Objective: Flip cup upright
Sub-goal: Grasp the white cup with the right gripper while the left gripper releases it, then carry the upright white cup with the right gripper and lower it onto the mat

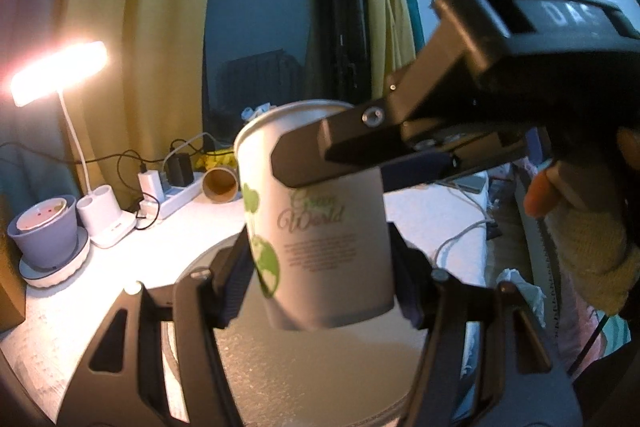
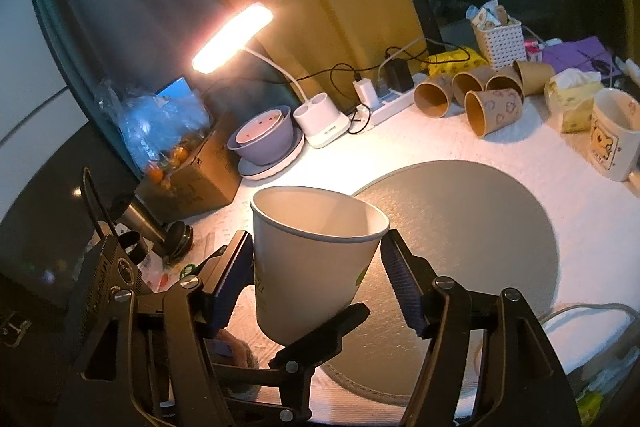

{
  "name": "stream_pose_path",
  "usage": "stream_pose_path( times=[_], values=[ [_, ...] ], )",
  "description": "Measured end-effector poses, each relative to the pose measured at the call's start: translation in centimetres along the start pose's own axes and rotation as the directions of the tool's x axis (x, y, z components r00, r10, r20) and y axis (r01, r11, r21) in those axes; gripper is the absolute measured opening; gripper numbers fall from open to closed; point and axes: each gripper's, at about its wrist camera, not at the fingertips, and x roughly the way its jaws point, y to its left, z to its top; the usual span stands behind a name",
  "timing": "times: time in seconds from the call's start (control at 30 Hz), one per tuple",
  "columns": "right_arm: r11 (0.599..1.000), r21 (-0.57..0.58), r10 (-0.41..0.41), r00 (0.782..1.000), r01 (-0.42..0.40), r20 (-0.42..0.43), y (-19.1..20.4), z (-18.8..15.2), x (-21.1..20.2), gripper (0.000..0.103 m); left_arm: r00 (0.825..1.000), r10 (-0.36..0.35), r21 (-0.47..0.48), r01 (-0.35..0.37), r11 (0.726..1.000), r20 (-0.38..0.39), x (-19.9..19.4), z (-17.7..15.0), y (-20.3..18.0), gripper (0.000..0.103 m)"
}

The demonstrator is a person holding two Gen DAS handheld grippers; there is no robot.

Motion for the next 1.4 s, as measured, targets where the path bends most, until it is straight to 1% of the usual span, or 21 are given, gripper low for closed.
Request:
stream_pose_path(
  times=[0.1,0.33,0.5,0.67,0.73,0.8,0.9,1.03,1.2,1.4],
  values=[
    [0.999,0.028,0.024,1.0,-0.024,-0.007,-0.4,0.0,0.3,0.069,1.0,0.008,0.001,-0.008,1.0,0.004,0.1,0.0,0.0,0.062],
    [0.996,0.071,0.048,0.999,-0.047,-0.013,-1.2,0.2,0.5,0.07,1.0,0.015,-0.009,-0.015,1.0,0.006,0.2,-0.1,-0.1,0.062],
    [0.996,0.079,0.047,0.999,-0.046,-0.013,-1.3,0.2,0.7,0.07,1.0,0.009,-0.02,-0.009,1.0,-0.01,0.4,-0.1,0.1,0.063],
    [0.998,0.056,0.022,1.0,-0.021,-0.014,-1.0,0.2,1.0,0.069,0.999,-0.003,-0.034,0.001,0.999,-0.038,0.8,-0.1,0.4,0.065],
    [0.999,0.04,-0.006,1.0,0.006,-0.008,-0.9,0.2,1.0,0.069,0.998,-0.015,-0.042,0.013,0.999,-0.057,1.1,-0.2,0.6,0.076],
    [0.999,0.033,-0.022,1.0,0.022,0.004,-0.9,0.4,0.9,0.069,0.998,-0.025,-0.049,0.022,0.999,-0.063,1.2,-0.3,0.7,0.08],
    [0.998,0.014,-0.061,0.998,0.061,0.02,-0.8,0.6,0.8,0.069,0.997,-0.034,-0.059,0.029,0.998,-0.074,1.1,-0.3,1.1,0.08],
    [0.993,-0.01,-0.117,0.992,0.117,0.043,-0.7,0.9,0.8,0.069,0.993,-0.033,-0.091,0.023,0.996,-0.111,1.1,-0.6,2.4,0.08],
    [0.974,-0.07,-0.209,0.975,0.214,0.078,-0.1,1.3,1.3,0.069,0.986,-0.01,-0.14,-0.014,0.99,-0.169,1.2,-1.4,4.7,0.08],
    [0.955,-0.109,-0.269,0.959,0.277,0.088,-0.1,1.2,2.7,0.069,0.977,0.021,-0.195,-0.063,0.979,-0.212,1.2,-2.1,7.3,0.08]
  ],
)
